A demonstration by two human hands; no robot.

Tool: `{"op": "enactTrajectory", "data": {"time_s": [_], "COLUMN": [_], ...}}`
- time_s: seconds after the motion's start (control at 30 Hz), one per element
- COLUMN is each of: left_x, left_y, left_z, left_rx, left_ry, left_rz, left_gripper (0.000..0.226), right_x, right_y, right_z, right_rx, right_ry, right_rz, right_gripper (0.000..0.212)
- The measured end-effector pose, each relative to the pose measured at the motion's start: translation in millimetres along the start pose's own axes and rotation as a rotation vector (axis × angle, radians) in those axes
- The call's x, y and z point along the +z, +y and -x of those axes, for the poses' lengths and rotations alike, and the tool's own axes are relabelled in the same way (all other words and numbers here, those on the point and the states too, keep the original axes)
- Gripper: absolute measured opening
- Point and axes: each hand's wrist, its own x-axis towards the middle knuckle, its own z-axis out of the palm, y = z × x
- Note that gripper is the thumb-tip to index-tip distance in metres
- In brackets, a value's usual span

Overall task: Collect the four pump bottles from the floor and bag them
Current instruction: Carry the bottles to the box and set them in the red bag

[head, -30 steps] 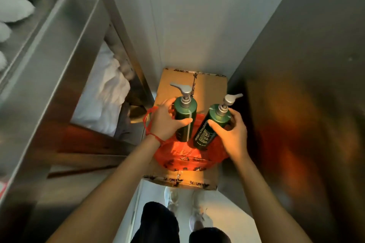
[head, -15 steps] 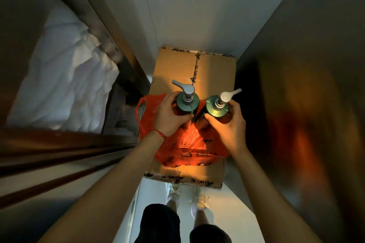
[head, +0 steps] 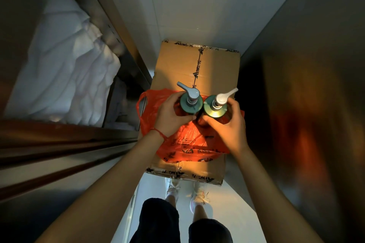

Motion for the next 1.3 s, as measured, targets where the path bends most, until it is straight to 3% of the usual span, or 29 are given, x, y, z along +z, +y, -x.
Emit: {"op": "enactTrajectory", "data": {"time_s": [0.67, 0.87, 1.0, 1.1, 1.3], "left_x": [-8.5, -11.8, -16.2, -21.5, -19.7], "left_y": [10.5, 13.5, 18.9, 25.2, 31.5], "left_z": [12.5, 36.0, 60.8, 82.3, 141.7], "left_rx": [-0.081, -0.141, -0.129, -0.019, 0.056], "left_ry": [-0.007, 0.016, 0.063, 0.103, 0.020], "left_rz": [0.022, 0.051, -0.055, -0.228, -0.501], "left_gripper": [0.080, 0.076, 0.063, 0.051, 0.048], "right_x": [-4.7, -14.4, -23.4, -28.6, -40.7], "right_y": [-6.3, -10.3, -12.2, -11.9, -8.1], "right_z": [13.6, 34.9, 57.9, 77.9, 127.4], "right_rx": [-0.050, 0.018, 0.048, 0.027, -0.023], "right_ry": [-0.031, 0.047, 0.125, 0.160, 0.148], "right_rz": [-0.008, -0.028, -0.021, 0.026, 0.202], "right_gripper": [0.066, 0.062, 0.055, 0.050, 0.050]}}
